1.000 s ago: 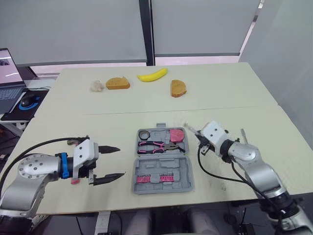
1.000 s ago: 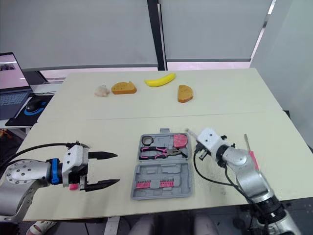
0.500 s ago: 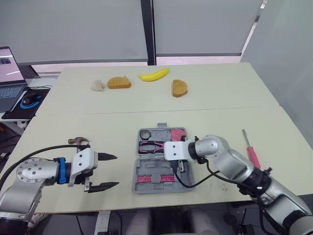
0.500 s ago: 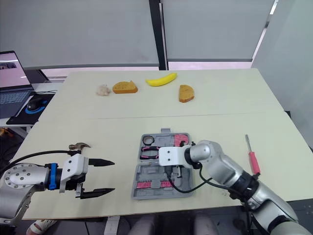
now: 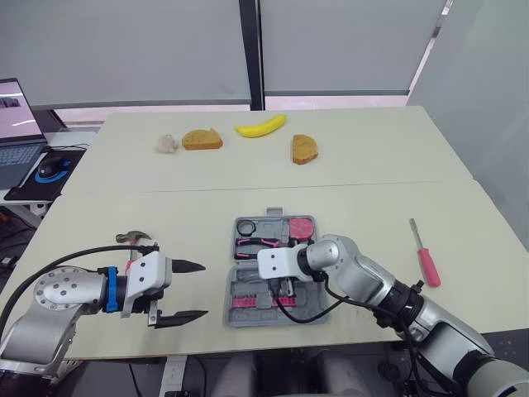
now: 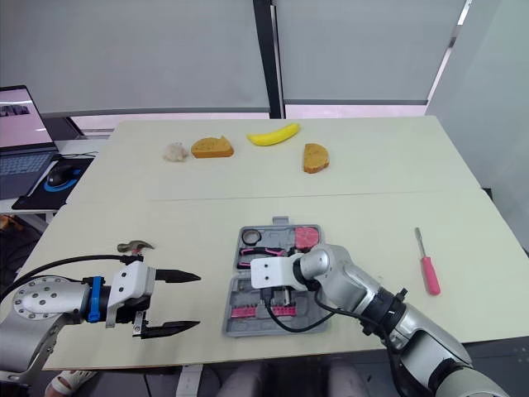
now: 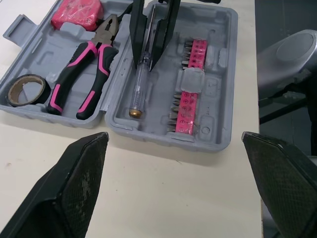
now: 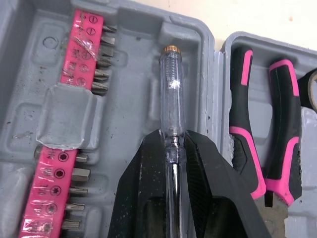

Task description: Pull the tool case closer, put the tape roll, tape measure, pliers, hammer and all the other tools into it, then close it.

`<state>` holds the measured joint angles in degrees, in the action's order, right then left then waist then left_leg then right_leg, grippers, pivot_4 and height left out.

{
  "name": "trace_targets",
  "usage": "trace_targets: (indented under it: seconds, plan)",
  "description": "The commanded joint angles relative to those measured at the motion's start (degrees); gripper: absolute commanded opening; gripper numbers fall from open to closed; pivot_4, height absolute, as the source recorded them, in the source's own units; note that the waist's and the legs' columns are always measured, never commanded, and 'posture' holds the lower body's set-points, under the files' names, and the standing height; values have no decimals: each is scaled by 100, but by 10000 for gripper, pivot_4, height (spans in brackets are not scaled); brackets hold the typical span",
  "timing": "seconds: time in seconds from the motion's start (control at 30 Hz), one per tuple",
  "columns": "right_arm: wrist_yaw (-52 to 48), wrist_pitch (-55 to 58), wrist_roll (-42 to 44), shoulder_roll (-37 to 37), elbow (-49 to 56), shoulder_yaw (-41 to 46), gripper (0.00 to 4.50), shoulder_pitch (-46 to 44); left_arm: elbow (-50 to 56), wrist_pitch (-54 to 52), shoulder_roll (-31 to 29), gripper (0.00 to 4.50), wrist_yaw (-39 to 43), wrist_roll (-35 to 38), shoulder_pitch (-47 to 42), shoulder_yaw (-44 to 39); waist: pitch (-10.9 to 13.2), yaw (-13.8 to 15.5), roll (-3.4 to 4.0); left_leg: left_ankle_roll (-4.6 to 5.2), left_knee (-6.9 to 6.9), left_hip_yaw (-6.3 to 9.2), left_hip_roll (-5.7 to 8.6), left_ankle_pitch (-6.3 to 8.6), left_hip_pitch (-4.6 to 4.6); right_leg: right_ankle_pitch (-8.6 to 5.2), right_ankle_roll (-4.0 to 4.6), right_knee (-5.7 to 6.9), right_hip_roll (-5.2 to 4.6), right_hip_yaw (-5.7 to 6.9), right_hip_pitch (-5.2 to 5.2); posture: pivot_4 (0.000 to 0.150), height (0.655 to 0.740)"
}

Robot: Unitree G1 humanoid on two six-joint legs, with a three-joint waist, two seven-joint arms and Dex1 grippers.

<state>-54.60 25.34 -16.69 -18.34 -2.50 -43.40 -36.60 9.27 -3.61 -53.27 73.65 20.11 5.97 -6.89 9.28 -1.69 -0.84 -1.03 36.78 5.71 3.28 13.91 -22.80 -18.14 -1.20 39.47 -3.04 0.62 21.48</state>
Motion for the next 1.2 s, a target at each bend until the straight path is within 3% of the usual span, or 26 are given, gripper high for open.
trace_targets:
  seconds: [0.03, 0.6, 0.67, 0.9, 1.0, 1.2]
  plan:
    - [22, -70, 42, 32, 144, 261, 3051, -81, 234, -35, -27, 45000, -25, 51, -28, -12, 0, 0, 0, 0, 0, 1, 0, 0, 0, 0, 0, 0, 0, 0, 0, 1500, 7400]
    - [191, 35, -24, 280, -123, 329, 3051, -2, 248, -96, 23, 45000, -79, 18, -128, 66, 0, -4, 0, 0, 0, 1, 0, 0, 1, 0, 0, 3, 1, 0, 1, 1500, 7400]
    - [151, -5, 26, 259, -69, 348, 10395, 21, 229, -85, 28, 45000, -75, 7, -137, 74, 0, -4, 0, 0, 0, 1, 0, 0, 0, 0, 0, 4, 1, 0, 2, 1500, 7400]
    - [9, -46, 189, 99, 517, 569, 27179, 47, 246, -57, 36, 45000, -96, -2, -78, 71, 0, -4, 0, 0, 0, 1, 0, 0, 0, 0, 0, 3, 0, -1, 3, 1500, 7400]
    - [-31, -20, 333, 81, 719, 716, 27179, 99, 240, -47, 35, 45000, -102, -3, -70, 63, 0, -4, 0, 0, 0, 1, -1, 0, 0, 0, 0, 3, 0, -1, 2, 1500, 7400]
    - [-43, -151, 329, 86, 494, 657, 15464, 115, 207, -42, 25, 45000, -90, -21, -110, 89, 0, -4, 0, 0, -1, 0, 0, 0, 0, 0, 0, 3, 0, -1, 3, 1500, 7400]
